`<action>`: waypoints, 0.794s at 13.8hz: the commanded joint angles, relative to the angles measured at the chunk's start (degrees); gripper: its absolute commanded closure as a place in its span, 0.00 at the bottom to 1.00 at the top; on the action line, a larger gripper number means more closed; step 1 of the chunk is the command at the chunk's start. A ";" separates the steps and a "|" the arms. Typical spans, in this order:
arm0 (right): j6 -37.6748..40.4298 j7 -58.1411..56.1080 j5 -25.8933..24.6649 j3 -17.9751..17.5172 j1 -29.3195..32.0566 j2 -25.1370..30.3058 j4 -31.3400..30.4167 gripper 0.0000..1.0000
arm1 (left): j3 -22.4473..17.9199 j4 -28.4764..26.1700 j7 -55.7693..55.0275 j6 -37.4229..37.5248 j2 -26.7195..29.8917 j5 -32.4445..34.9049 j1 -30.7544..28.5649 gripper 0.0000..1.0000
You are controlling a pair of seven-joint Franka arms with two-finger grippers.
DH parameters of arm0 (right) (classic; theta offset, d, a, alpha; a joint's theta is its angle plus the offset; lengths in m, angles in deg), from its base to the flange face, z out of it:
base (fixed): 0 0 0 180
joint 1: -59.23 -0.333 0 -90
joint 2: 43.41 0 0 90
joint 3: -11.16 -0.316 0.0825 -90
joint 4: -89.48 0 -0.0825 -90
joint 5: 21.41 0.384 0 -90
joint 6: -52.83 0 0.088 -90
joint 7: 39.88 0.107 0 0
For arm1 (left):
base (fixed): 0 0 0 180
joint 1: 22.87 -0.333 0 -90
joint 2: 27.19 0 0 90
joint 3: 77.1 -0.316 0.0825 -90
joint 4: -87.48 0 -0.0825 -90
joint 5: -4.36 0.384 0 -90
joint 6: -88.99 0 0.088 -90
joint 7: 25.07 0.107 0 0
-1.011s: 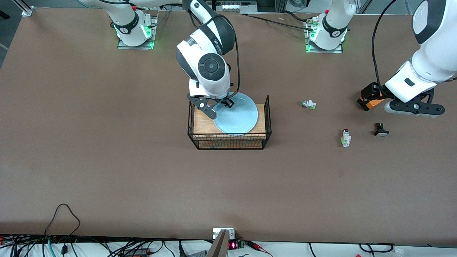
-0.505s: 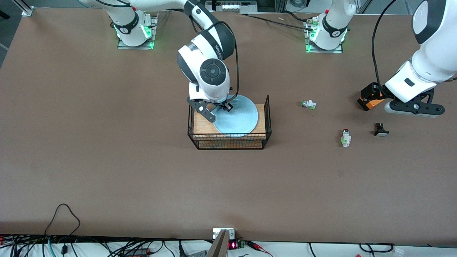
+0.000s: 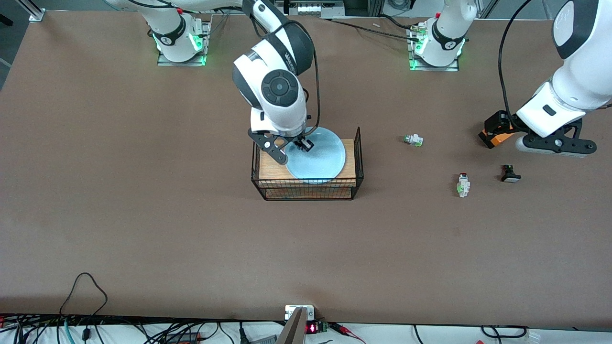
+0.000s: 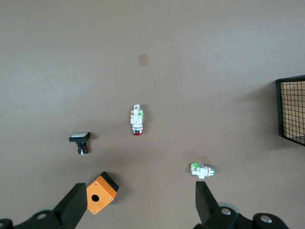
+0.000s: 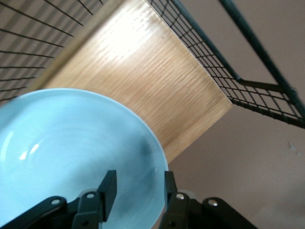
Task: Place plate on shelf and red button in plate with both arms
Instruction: 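Release the plate and raise the right gripper while the left gripper grasps the button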
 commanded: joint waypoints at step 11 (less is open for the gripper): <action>5.87 0.66 0.80 0.11 3.24 5.52 5.60 0.00 | -0.61 1.58 0.20 1.96 -10.90 -0.33 -1.58 0.00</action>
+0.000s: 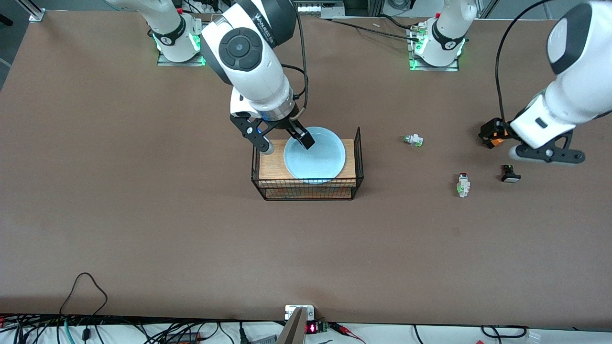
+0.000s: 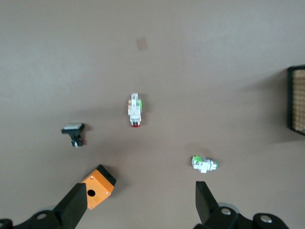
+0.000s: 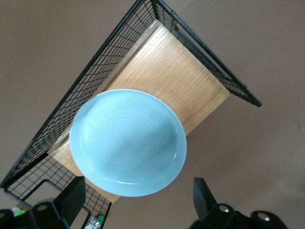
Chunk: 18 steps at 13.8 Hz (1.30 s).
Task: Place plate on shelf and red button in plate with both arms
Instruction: 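Release the plate and raise the right gripper while the left gripper grasps the button, then carry the white button with the left gripper over the plate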
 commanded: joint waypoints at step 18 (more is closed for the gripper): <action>37.38 -69.57 -9.19 23.40 14.70 6.11 12.44 0.00 | -0.17 -12.20 5.54 -36.49 -24.70 3.37 -5.95 0.65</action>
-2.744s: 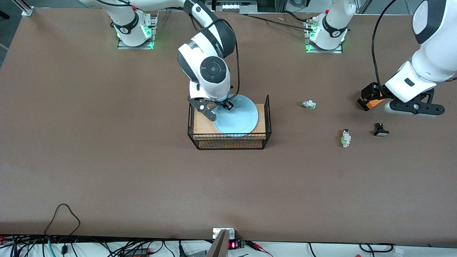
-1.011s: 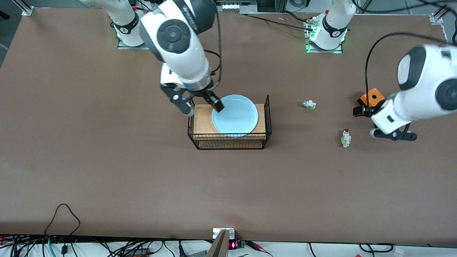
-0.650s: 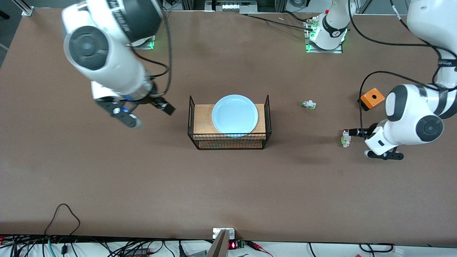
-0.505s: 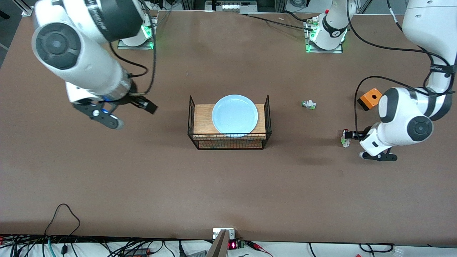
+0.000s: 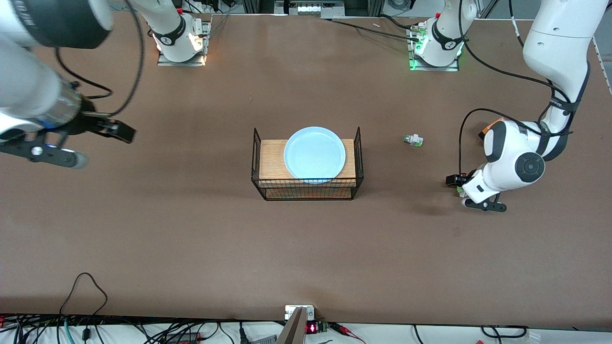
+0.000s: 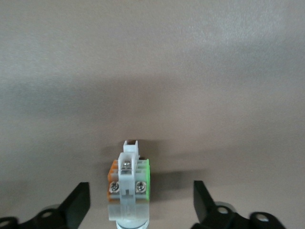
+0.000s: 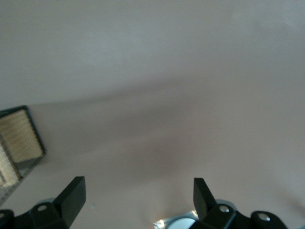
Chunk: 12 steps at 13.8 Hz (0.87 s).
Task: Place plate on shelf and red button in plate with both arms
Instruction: 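Carry the white button with the left gripper over the plate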
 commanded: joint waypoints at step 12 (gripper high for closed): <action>5.49 -3.40 -0.45 0.89 -0.25 1.17 0.28 0.00 | 5.43 19.74 -0.95 25.77 3.57 -0.16 0.48 0.95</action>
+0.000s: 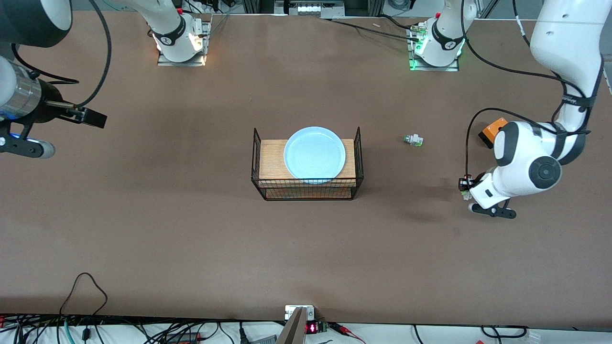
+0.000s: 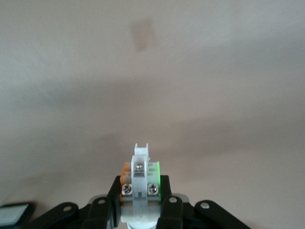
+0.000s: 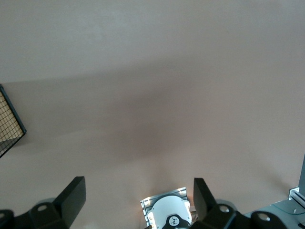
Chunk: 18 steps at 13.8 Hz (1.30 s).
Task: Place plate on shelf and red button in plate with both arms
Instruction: 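Carry the white button with the left gripper over the plate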
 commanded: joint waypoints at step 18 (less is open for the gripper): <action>-18.53 -5.32 -1.48 -32.41 30.00 29.72 -38.83 0.00 | 14.46 26.51 -31.40 15.25 -3.19 -22.75 21.79 0.92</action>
